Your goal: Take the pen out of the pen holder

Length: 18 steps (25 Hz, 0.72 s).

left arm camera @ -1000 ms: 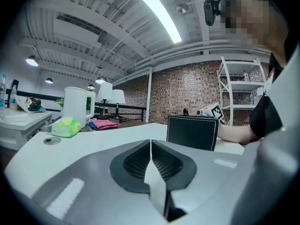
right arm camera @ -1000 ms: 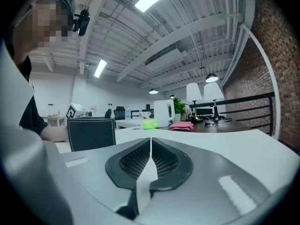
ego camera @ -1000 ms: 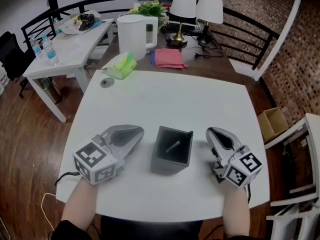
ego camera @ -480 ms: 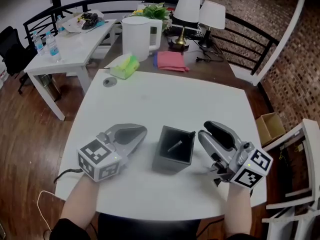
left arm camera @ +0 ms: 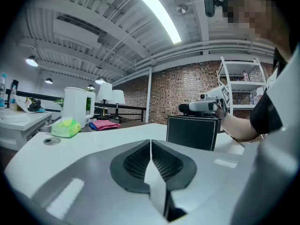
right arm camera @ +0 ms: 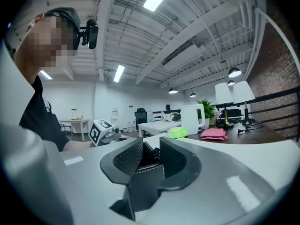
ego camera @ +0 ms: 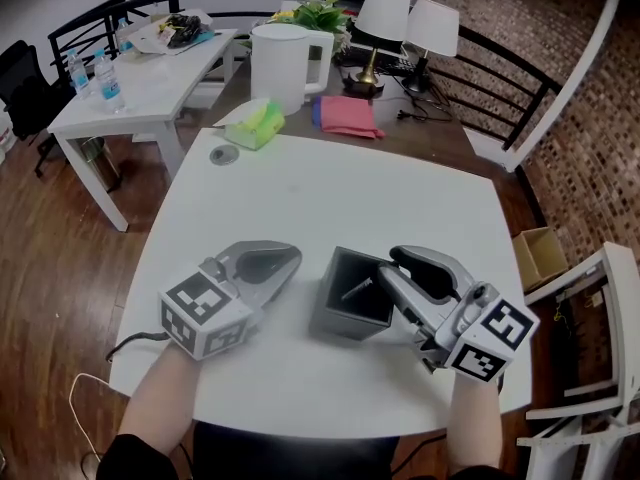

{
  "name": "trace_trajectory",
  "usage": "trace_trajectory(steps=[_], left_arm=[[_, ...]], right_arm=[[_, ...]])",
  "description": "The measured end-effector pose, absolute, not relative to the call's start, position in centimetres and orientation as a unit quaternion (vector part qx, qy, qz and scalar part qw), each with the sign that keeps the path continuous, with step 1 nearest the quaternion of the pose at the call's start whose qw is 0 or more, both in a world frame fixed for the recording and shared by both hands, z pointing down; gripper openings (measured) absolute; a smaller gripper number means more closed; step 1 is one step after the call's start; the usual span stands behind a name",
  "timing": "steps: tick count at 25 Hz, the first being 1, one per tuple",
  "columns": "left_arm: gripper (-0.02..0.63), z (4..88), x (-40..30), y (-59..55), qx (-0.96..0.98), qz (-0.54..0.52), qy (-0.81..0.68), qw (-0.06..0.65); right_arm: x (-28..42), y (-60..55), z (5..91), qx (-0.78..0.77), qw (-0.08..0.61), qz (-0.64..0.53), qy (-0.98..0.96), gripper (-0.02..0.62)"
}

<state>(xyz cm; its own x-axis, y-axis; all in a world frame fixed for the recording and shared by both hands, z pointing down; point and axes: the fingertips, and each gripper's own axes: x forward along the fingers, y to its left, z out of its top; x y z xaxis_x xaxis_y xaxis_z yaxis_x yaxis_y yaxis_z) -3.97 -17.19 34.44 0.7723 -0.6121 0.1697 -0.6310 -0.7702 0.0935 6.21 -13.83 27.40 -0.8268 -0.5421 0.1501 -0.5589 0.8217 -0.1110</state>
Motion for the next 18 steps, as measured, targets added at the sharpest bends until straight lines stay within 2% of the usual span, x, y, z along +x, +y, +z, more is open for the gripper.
trace_trajectory(steps=[11, 18], left_arm=[[0.009, 34.7, -4.1, -17.2, 0.938, 0.066, -0.332, 0.073], [0.009, 34.6, -4.0, -17.2, 0.939, 0.063, -0.332, 0.072]], right_arm=[[3.2, -11.7, 27.5, 0.246, 0.115, 0.027, -0.962, 0.079], [3.6, -12.1, 27.4, 0.257, 0.106, 0.037, -0.960, 0.026]])
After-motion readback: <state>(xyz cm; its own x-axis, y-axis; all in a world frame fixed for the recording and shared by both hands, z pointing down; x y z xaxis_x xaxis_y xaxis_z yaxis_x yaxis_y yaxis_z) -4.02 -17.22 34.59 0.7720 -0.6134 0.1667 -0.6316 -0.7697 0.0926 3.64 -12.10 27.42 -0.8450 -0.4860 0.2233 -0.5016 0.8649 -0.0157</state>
